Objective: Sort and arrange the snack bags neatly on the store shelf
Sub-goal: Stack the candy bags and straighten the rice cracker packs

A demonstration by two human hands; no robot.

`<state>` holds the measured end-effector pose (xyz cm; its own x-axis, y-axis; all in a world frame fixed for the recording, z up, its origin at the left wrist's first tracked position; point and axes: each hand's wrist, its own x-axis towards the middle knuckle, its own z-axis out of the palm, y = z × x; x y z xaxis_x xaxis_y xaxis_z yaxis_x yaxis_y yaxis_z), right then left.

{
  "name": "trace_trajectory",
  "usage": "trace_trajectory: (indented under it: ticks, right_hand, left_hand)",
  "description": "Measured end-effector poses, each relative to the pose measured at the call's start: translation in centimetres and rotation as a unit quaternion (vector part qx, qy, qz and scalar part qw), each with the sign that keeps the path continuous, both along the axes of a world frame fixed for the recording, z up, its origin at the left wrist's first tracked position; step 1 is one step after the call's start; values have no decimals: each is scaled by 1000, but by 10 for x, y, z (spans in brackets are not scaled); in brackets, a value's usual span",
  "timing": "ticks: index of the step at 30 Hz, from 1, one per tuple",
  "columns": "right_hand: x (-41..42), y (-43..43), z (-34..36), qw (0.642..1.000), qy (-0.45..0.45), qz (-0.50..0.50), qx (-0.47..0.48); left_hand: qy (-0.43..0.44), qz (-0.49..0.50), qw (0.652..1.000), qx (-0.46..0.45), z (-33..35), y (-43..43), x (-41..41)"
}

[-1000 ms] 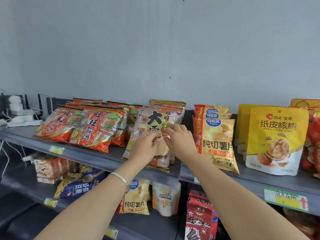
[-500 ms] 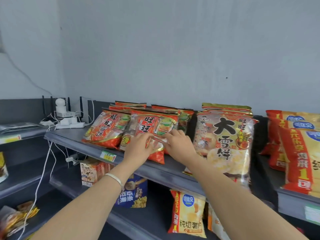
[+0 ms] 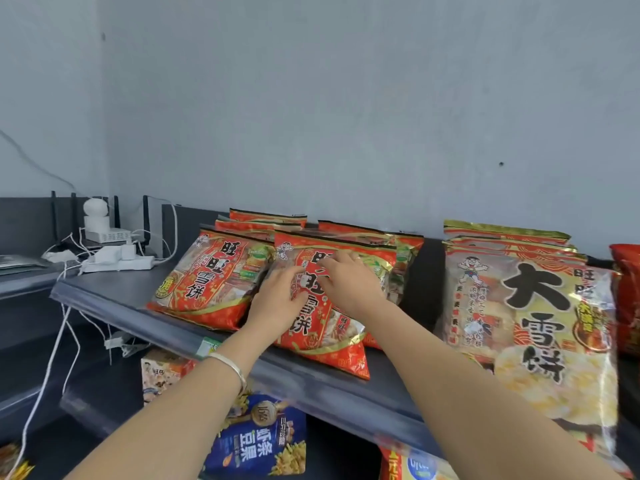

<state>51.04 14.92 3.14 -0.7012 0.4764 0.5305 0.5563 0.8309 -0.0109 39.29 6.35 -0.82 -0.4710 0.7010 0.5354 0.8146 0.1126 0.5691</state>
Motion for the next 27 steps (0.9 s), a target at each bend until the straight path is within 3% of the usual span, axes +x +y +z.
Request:
trace_trajectory:
  ticks: [6, 13, 16, 20, 27]
  right_hand:
    - [-30, 46, 28, 998, 45, -34, 26]
    - [-57, 88, 50, 995, 39, -89, 35]
    - [-69, 103, 60, 993, 4, -117, 11]
    - [-80, 120, 76, 985, -17, -149, -89]
    - [-82, 136, 82, 976, -51, -168, -130]
  left_hand:
    - [16, 3, 1000, 23, 20, 43, -27]
    - [104, 29, 994, 35, 45, 82, -46]
    - [130, 21, 991, 23, 54, 96, -64]
    - [153, -9, 988, 26, 74, 115, -90]
    - [195, -62, 973, -102, 105, 161, -117]
